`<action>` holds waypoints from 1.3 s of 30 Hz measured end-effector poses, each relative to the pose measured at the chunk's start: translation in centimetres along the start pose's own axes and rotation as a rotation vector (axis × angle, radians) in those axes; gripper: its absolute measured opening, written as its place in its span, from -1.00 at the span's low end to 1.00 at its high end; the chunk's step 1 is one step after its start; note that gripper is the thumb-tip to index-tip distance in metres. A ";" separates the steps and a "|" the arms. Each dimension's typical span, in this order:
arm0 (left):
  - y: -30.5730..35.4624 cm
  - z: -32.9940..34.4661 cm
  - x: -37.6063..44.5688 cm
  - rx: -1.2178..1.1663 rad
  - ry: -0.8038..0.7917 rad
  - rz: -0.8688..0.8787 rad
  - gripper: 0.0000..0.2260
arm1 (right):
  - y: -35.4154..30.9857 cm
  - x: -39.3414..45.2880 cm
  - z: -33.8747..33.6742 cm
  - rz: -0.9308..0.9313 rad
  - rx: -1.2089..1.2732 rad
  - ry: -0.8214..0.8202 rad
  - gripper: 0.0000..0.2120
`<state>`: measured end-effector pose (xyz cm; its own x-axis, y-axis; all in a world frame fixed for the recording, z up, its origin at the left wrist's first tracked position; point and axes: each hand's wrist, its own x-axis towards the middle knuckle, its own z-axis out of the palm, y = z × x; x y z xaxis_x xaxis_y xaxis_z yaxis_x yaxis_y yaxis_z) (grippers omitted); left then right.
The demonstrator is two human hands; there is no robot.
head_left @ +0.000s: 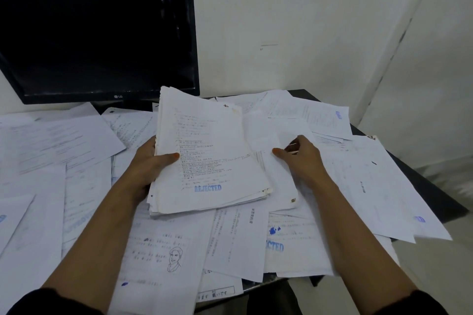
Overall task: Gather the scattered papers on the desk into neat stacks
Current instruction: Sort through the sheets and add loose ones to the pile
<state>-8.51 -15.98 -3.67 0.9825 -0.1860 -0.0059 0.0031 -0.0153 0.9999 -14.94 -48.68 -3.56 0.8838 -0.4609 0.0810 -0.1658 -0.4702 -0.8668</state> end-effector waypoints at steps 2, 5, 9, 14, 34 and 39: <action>-0.1 -0.1 0.0 -0.001 -0.003 -0.001 -0.60 | -0.4 -0.2 0.1 0.011 0.099 -0.057 -0.58; 0.0 -0.2 0.1 -0.018 -0.006 0.005 -0.62 | -0.5 -0.2 0.5 -0.014 0.129 -0.068 -0.57; 0.2 -0.1 0.0 -0.048 0.010 0.011 -0.65 | -0.1 0.1 0.0 0.002 0.219 0.083 -0.66; 0.3 -0.1 -0.1 -0.050 0.029 0.002 -0.66 | 1.0 0.5 -1.4 0.145 0.239 0.395 -0.83; -1.2 0.6 1.1 -0.002 0.093 0.029 -0.45 | 1.6 0.9 -2.0 0.292 0.649 0.642 -0.66; -1.4 0.5 1.1 0.007 0.074 0.044 -0.40 | 1.6 0.9 -2.3 0.310 0.851 0.718 -0.57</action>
<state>-7.47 -16.64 -5.06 0.9927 -0.1140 0.0393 -0.0414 -0.0158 0.9990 -15.42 -51.55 -3.71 0.3589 -0.9180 -0.1686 0.2582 0.2712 -0.9272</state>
